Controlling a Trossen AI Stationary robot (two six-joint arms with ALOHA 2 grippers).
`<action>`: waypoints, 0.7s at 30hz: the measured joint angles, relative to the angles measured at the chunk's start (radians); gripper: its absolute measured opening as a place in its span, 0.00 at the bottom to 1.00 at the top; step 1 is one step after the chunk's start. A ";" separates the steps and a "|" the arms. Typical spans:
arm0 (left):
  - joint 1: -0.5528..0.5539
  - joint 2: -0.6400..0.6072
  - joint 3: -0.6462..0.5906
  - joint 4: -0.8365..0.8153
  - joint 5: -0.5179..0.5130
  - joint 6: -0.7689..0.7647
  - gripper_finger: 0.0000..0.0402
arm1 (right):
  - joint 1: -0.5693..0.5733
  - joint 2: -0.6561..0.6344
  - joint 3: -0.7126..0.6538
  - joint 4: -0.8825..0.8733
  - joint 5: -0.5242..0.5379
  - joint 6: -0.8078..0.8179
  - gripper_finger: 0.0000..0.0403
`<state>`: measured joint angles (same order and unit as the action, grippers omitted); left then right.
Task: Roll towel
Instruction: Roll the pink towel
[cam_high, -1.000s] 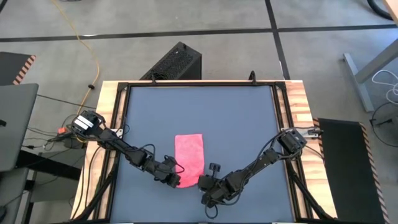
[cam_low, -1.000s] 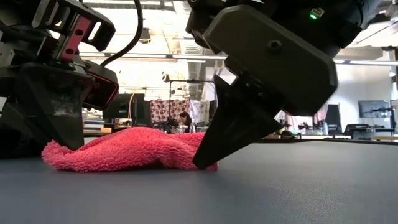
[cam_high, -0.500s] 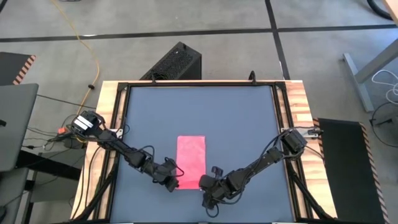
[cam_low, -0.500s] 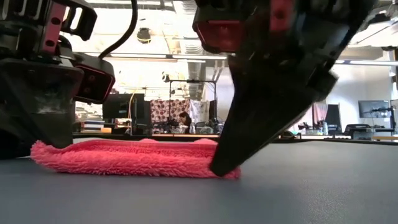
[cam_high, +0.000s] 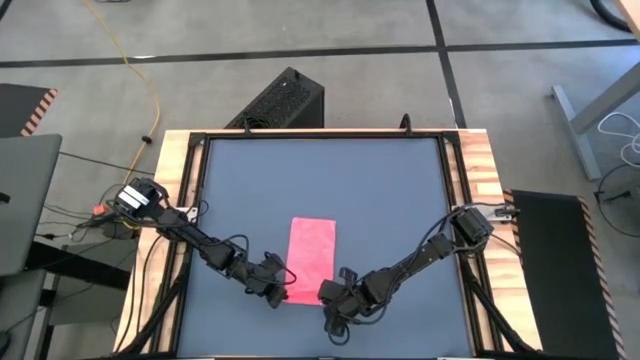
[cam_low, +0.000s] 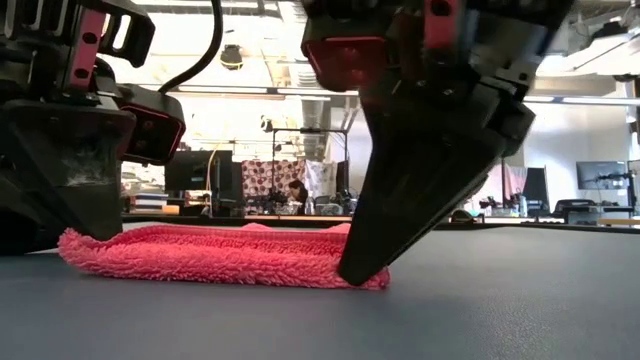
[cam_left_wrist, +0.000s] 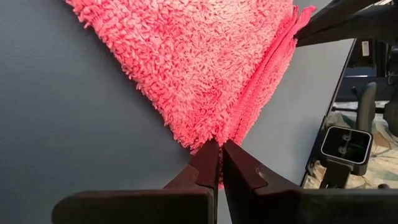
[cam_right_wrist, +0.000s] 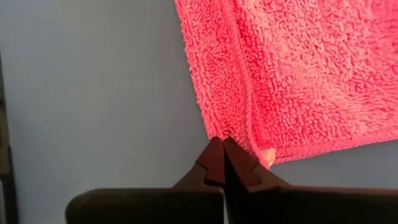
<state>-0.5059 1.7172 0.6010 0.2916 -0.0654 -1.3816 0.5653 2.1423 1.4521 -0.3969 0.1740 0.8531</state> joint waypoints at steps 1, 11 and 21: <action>0.000 0.000 0.000 -0.002 0.000 0.000 0.00 | -0.003 0.000 0.000 0.000 -0.014 0.010 0.03; 0.000 0.000 0.001 -0.019 -0.013 0.018 0.00 | -0.027 -0.021 -0.002 0.022 -0.075 0.044 0.03; 0.000 0.004 0.049 -0.059 0.004 0.159 0.03 | -0.043 -0.027 -0.002 0.019 -0.098 0.066 0.03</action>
<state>-0.5056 1.7210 0.6498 0.2330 -0.0612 -1.2224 0.5228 2.1155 1.4502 -0.3776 0.0764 0.9195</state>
